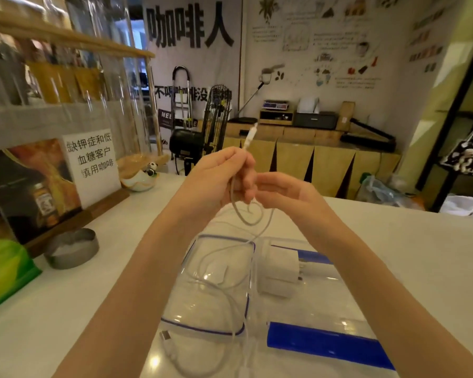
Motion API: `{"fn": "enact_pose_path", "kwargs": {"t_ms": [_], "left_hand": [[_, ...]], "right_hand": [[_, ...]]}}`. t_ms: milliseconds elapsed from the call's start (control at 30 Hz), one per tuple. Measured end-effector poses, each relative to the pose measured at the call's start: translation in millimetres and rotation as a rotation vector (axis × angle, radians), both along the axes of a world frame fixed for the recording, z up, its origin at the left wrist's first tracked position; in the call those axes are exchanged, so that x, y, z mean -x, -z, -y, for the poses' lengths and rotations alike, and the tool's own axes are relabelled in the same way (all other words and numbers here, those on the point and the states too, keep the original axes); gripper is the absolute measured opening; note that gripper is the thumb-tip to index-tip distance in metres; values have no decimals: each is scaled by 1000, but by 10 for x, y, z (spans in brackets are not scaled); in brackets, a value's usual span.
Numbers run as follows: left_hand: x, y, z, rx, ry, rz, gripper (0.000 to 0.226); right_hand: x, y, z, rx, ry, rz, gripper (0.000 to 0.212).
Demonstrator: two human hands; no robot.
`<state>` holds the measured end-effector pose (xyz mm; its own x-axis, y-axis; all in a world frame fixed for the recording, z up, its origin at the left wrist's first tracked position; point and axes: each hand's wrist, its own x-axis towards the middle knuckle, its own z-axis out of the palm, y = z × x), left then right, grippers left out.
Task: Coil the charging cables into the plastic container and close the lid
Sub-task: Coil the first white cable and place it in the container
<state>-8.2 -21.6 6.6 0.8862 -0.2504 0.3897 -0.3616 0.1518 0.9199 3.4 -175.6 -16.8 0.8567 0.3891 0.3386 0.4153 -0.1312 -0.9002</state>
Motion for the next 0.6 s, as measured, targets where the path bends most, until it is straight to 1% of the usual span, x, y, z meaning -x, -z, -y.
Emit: {"fn": "enact_pose_path", "kwargs": {"t_ms": [67, 133, 200, 300, 367, 433, 600], "left_hand": [[-46, -92, 58, 228, 116, -56, 29], [-103, -162, 107, 429, 198, -122, 30], [-146, -211, 122, 591, 236, -184, 30], [-208, -228, 118, 781, 325, -277, 29], [-249, -194, 118, 814, 339, -332, 28], [-280, -160, 120, 816, 346, -375, 30], [-291, -126, 131, 779, 398, -434, 35]], "right_hand": [[34, 14, -42, 86, -20, -10, 18], [41, 9, -65, 156, -46, -3, 28], [55, -33, -54, 167, -53, -9, 37], [42, -79, -5, 152, -13, 63, 32], [7, -80, 33, 164, 55, 146, 26], [-30, -101, 74, 170, 102, 193, 25], [-93, -125, 143, 232, 118, 159, 28]]}}
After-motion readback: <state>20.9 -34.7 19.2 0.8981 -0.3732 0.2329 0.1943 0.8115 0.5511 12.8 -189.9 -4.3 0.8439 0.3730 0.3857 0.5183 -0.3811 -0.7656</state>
